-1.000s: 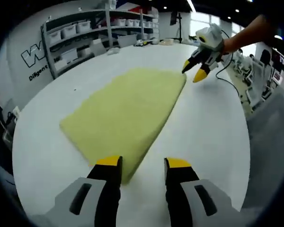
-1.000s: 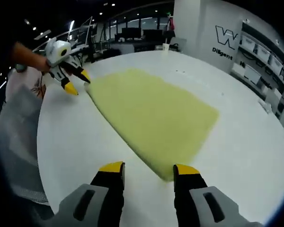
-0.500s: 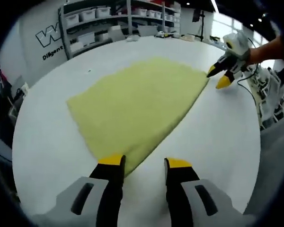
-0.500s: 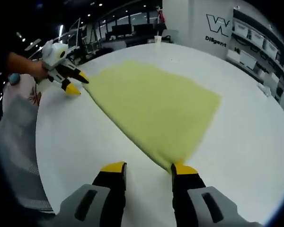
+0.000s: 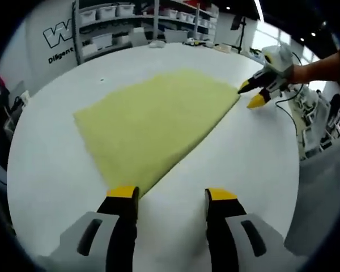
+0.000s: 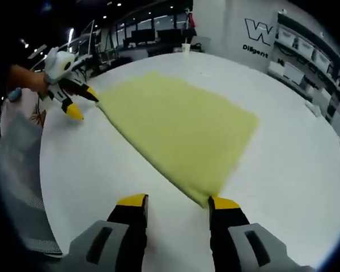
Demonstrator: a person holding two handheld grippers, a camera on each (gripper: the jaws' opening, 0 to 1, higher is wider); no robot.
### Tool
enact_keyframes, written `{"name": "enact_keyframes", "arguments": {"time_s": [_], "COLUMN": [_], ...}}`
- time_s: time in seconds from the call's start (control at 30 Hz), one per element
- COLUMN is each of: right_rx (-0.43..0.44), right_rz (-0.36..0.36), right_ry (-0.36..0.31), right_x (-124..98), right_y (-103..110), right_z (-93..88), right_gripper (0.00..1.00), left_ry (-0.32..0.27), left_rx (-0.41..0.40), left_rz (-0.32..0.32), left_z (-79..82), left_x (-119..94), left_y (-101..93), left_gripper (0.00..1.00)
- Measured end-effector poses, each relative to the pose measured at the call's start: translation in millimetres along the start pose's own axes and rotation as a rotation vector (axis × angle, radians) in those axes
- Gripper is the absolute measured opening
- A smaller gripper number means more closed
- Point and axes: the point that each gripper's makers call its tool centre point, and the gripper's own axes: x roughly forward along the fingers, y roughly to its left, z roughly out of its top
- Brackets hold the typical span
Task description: Fold the garment on the visible template until the final outline fits inside the template.
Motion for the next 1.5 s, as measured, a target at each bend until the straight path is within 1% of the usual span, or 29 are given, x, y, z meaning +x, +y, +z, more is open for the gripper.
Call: {"name": "enact_keyframes", "arguments": {"time_s": [0.03, 0.1, 0.17, 0.27, 0.33, 0.4, 0.47, 0.53, 0.6, 0.7, 0.8, 0.87, 0.93, 1.03, 1.13, 1.27, 1.4, 1.5], "right_rx": [0.000, 0.029, 0.043, 0.055, 0.068, 0.087, 0.111, 0.129, 0.153, 0.159, 0.157, 0.154, 0.134, 0.136, 0.146, 0.152, 0.102, 0.082], "right_rz": [-0.007, -0.011, -0.009, -0.011, -0.011, -0.008, -0.010, -0.011, -0.014, -0.034, -0.046, -0.048, -0.063, -0.082, -0.095, -0.106, -0.108, -0.108], "right_ry": [-0.013, -0.053, -0.079, -0.111, -0.130, -0.165, -0.181, -0.209, -0.214, -0.238, -0.262, -0.281, -0.292, -0.312, -0.303, -0.310, -0.299, -0.299], "right_x": [-3.8, -13.1, -20.5, -27.8, -30.7, -33.5, -35.6, -37.4, -41.2, -47.3, -53.5, -59.6, -64.2, -67.5, -64.4, -65.4, -62.2, -62.2], "right_y": [-2.5, -5.3, -5.3, -5.1, -4.5, -2.0, 1.1, 4.0, 9.4, 14.2, 21.1, 29.7, 34.9, 38.5, 38.8, 43.9, 49.7, 52.7], "right_z": [1.0, 4.6, 5.7, 9.9, 15.5, 24.8, 31.1, 36.7, 37.9, 38.8, 38.7, 39.8, 38.4, 34.6, 27.4, 26.8, 26.7, 27.5], "right_gripper": [0.44, 0.49, 0.56, 0.67, 0.71, 0.76, 0.84, 0.91, 0.95, 0.96, 0.97, 0.97, 0.98, 0.99, 0.99, 0.99, 0.99, 0.99], "left_ry": [-0.015, -0.042, -0.067, -0.048, -0.071, -0.075, -0.087, -0.127, -0.157, -0.182, -0.206, -0.211, -0.230, -0.235, -0.209, -0.231, -0.247, -0.250], "left_rx": [-0.006, -0.004, 0.001, -0.016, -0.007, -0.018, -0.032, -0.057, -0.091, -0.109, -0.115, -0.149, -0.176, -0.167, -0.148, -0.156, -0.164, -0.168], "left_rz": [0.009, 0.031, 0.048, 0.073, 0.087, 0.101, 0.106, 0.120, 0.130, 0.162, 0.153, 0.155, 0.168, 0.174, 0.170, 0.165, 0.168, 0.170], "left_z": [1.4, 5.3, 5.2, -2.2, -2.7, -4.5, -5.3, -0.6, 2.6, 1.9, -1.8, -6.1, -8.7, -13.3, -18.5, -13.0, -9.6, -8.7], "left_x": [-3.2, -15.4, -22.4, -30.2, -35.6, -39.1, -42.3, -47.6, -53.3, -61.5, -69.2, -71.5, -75.4, -77.3, -72.8, -71.7, -72.7, -73.4], "left_y": [2.0, 4.3, 6.9, 7.2, 6.8, 8.3, 8.2, 7.7, 6.0, 5.2, -1.2, -3.3, -5.6, -10.9, -15.8, -23.1, -24.4, -24.1], "left_gripper": [0.49, 0.51, 0.55, 0.61, 0.66, 0.69, 0.73, 0.78, 0.83, 0.94, 0.95, 0.96, 0.99, 0.99, 0.99, 0.99, 0.99, 0.99]}}
